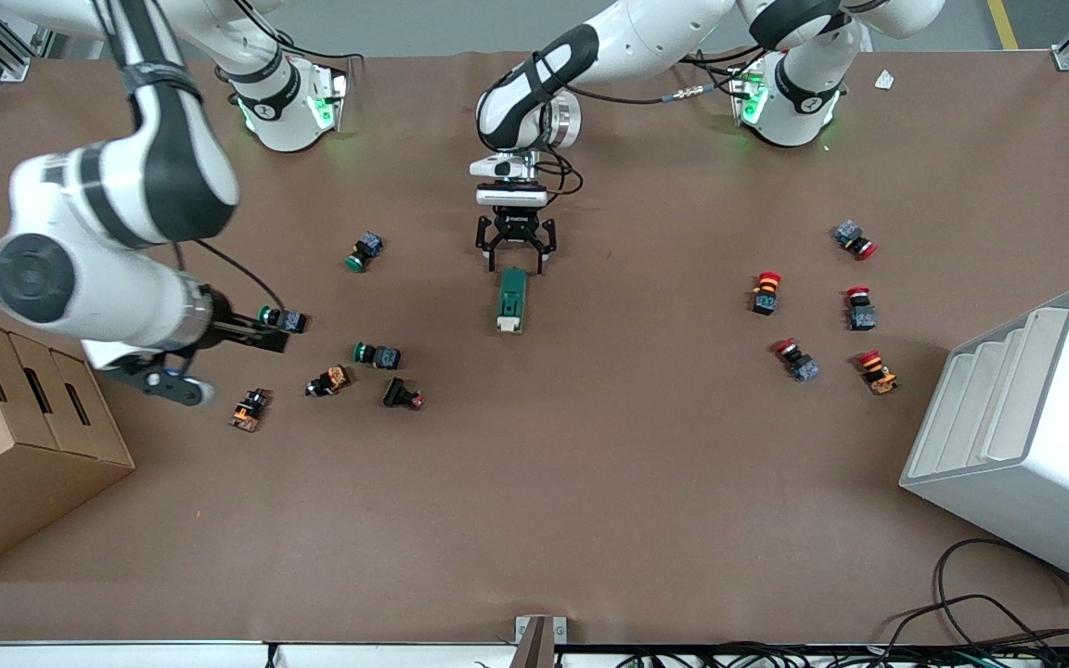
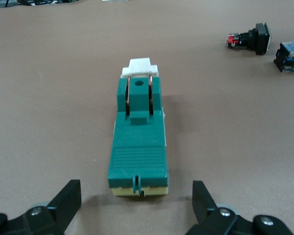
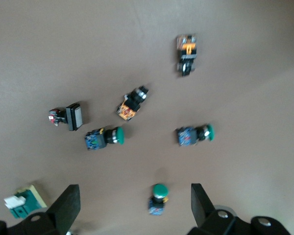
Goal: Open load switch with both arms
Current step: 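Reach the right gripper toward the switch while the left gripper holds it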
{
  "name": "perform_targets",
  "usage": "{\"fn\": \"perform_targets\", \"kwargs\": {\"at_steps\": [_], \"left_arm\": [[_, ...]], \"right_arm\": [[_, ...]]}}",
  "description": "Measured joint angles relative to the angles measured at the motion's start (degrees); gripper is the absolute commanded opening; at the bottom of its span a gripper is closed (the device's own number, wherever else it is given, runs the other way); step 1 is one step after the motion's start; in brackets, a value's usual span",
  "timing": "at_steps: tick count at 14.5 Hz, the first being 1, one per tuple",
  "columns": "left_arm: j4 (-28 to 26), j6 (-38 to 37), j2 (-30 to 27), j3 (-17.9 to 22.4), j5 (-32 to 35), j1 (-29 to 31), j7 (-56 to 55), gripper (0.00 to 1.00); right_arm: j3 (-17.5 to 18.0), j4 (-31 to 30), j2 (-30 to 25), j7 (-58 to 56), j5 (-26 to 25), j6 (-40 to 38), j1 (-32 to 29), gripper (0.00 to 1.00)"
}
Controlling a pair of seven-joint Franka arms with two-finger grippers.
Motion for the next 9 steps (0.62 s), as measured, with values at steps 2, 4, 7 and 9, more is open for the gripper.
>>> {"fn": "perform_targets", "kwargs": {"at_steps": [2,4,7,9], "left_arm": [[0.0,-0.5,0.0,0.0,0.0,-0.1,0.0,1.0],[0.1,-0.7,0.1,0.0,0.0,-0.1,-0.8,1.0],[0.1,-1.9,0.5,0.0,0.1,-0.9,-2.2,1.0],[0.1,-2.7,0.7,0.0,0.1,-1.7,-3.8,1.0]], "right_arm": [[0.0,1.3,2.4,10.3,0.0,0.7,3.4,1.0],[0.1,4.0,5.6,19.3,0.0,0.9,6.2,1.0],[0.1,9.1,11.5,31.3,0.0,1.0,9.4,1.0],[0.1,12.5,15.6,40.0,0.3,1.1,11.4,1.0]]}}
